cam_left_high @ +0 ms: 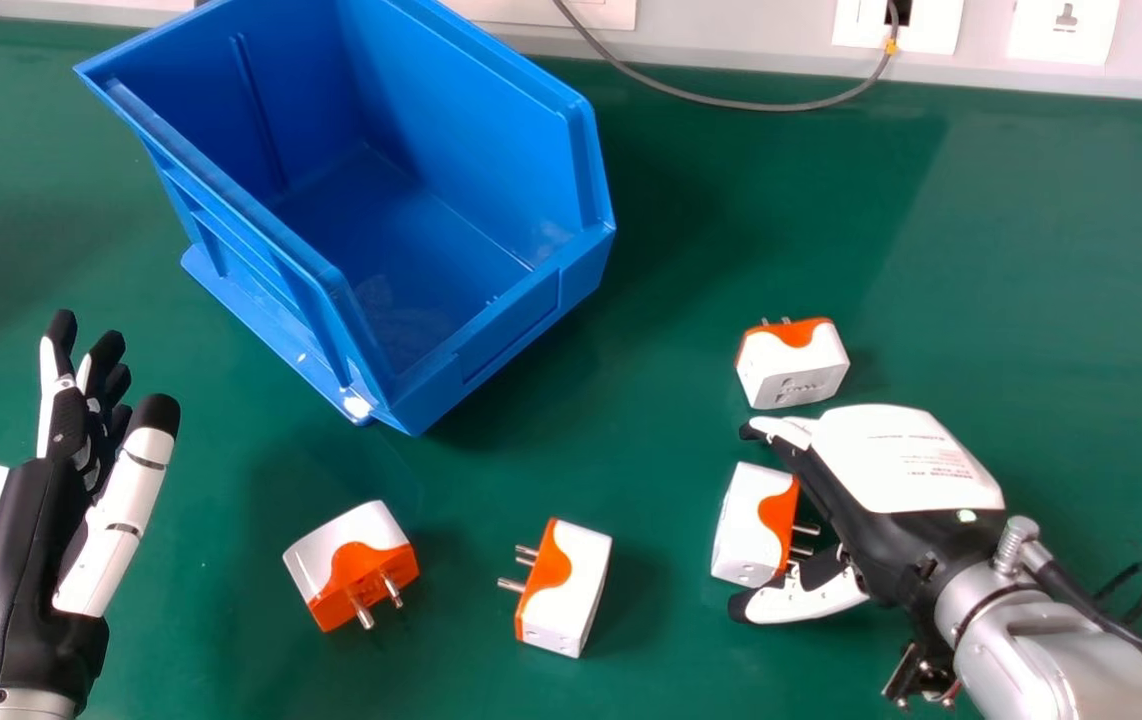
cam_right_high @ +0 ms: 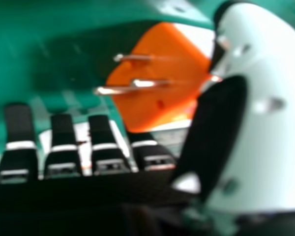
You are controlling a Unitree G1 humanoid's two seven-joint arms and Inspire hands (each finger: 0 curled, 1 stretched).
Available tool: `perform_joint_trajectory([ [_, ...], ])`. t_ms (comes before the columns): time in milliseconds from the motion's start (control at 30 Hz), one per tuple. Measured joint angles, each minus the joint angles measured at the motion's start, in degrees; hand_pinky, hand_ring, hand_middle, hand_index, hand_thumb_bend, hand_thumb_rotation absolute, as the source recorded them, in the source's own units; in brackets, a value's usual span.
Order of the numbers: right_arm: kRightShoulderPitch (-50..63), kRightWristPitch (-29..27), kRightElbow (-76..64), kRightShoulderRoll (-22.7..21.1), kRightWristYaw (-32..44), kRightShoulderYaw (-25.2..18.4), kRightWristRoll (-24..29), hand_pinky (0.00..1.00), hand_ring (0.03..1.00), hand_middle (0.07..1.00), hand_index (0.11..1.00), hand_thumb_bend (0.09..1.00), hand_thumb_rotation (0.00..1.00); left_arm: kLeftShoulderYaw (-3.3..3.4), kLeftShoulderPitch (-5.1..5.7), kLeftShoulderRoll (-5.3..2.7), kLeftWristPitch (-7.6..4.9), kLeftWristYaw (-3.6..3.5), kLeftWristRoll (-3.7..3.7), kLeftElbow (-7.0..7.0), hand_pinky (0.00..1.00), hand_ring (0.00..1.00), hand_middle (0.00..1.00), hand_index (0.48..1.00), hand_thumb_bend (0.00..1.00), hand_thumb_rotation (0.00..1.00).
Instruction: Pick all objects and put in blue box
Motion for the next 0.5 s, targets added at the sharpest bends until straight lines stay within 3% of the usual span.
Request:
perform_joint_trajectory([
  [333, -1.0, 1.1, -0.8, -0.4, 3.5, 0.6, -1.3, 0.78, 0.862, 0.884, 0.874, 0.556, 0.35, -0.02, 0.19, -0.06, 0.76, -0.14, -0.21, -1.07, 1.00, 1.00, 1.00, 1.000, 0.45, 0.75],
  [500, -1.6, 2.1, -1.7, -0.6, 5.7, 1.2, -1.9, 0.78, 0.863, 0.881, 0.872, 0.551, 0.33, -0.03, 0.22, -0.23, 1.04, -0.33, -0.80, -1.37, 1.00, 1.00, 1.00, 1.000, 0.47, 0.76],
])
